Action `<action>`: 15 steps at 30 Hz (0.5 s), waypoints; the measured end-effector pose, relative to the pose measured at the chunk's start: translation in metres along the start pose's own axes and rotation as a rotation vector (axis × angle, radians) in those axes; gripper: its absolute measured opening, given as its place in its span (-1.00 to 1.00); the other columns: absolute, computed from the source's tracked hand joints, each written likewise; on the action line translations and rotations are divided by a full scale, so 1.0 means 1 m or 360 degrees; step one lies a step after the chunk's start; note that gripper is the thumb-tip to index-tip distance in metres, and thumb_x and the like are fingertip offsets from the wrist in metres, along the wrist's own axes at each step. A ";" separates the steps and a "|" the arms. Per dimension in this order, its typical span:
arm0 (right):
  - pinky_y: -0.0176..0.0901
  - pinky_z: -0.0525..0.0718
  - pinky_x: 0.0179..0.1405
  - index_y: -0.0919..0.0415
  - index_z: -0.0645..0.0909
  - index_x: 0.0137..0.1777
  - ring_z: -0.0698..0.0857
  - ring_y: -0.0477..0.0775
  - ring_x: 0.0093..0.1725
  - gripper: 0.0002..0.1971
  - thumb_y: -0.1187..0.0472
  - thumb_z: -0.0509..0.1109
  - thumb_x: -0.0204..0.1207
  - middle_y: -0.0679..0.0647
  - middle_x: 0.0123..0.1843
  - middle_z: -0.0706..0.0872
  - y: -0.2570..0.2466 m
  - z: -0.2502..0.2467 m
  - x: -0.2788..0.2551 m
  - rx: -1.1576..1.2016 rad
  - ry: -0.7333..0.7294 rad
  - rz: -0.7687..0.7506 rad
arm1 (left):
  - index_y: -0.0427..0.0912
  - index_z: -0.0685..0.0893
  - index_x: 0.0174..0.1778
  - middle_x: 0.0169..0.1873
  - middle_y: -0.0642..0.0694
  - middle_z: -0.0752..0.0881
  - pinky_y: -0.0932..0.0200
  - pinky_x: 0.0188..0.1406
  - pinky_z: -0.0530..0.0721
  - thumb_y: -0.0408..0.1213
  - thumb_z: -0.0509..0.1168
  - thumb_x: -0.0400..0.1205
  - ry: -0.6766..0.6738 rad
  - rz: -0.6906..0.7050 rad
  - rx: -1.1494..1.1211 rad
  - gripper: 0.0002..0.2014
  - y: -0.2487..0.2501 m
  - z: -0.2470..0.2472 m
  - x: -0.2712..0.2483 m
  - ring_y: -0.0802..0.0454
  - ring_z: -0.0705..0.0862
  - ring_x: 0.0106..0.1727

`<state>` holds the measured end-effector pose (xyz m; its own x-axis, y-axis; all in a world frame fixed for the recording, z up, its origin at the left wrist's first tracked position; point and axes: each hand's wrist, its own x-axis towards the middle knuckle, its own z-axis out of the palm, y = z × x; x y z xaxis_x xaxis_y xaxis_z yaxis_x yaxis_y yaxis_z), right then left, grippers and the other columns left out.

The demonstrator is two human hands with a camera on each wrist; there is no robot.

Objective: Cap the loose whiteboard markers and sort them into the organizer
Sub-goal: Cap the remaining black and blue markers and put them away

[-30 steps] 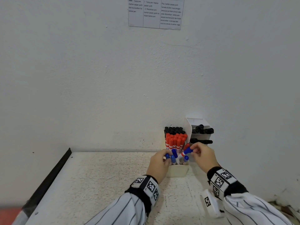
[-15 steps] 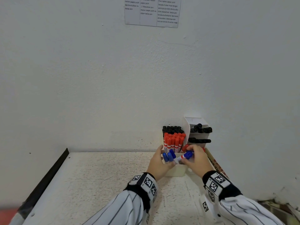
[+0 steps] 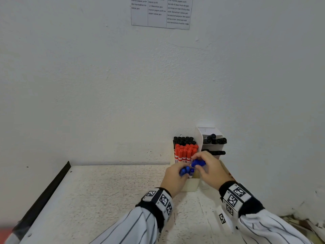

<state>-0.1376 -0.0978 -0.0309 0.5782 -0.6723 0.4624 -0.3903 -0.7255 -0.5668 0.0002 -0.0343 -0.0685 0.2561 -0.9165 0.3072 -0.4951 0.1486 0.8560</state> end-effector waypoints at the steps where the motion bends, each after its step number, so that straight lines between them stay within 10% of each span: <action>1: -0.69 0.43 0.01 0.11 0.55 0.05 0.53 -0.32 0.02 -0.70 0.49 0.35 0.44 -0.11 -0.01 0.55 0.000 0.001 -0.001 -0.0016 -0.0093 0.0051 | -0.18 0.66 0.17 0.01 -0.01 0.68 0.68 -0.05 0.41 -0.51 0.33 0.49 0.0002 -0.0002 0.0001 -0.66 -0.001 0.001 -0.001 0.16 0.58 0.01; 7: -0.66 0.48 -0.10 0.04 0.50 0.00 0.57 -0.31 -0.10 -0.71 0.45 0.38 0.46 -0.16 -0.13 0.58 0.001 -0.007 -0.006 0.0000 0.0050 0.0181 | -0.14 0.60 0.25 0.04 0.05 0.62 0.27 0.19 0.57 -0.50 0.31 0.54 0.0000 -0.0151 -0.0101 -0.63 -0.003 0.000 -0.005 0.09 0.60 0.10; 11: -0.44 0.55 -0.11 0.03 0.44 0.02 0.57 -0.25 -0.14 -0.62 0.38 0.51 0.36 -0.14 -0.16 0.56 0.000 -0.011 -0.007 0.0007 0.0261 0.0226 | -0.08 0.45 0.44 0.21 0.07 0.54 0.41 0.15 0.53 -0.49 0.33 0.53 -0.0061 -0.0126 -0.0196 -0.45 0.002 -0.004 -0.003 0.16 0.54 0.20; 15: -0.48 0.58 -0.03 0.08 0.57 0.16 0.60 -0.21 -0.10 -0.68 0.30 0.47 0.43 -0.12 -0.07 0.61 -0.002 -0.006 -0.009 -0.0108 -0.0085 0.0226 | -0.08 0.45 0.46 0.23 0.09 0.55 0.66 0.04 0.40 -0.47 0.35 0.54 -0.0161 -0.0061 -0.0139 -0.44 0.001 -0.002 -0.001 0.19 0.54 0.22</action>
<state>-0.1467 -0.0914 -0.0297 0.5504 -0.7611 0.3432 -0.5173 -0.6335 -0.5754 0.0014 -0.0329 -0.0668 0.1859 -0.9543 0.2340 -0.4113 0.1408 0.9006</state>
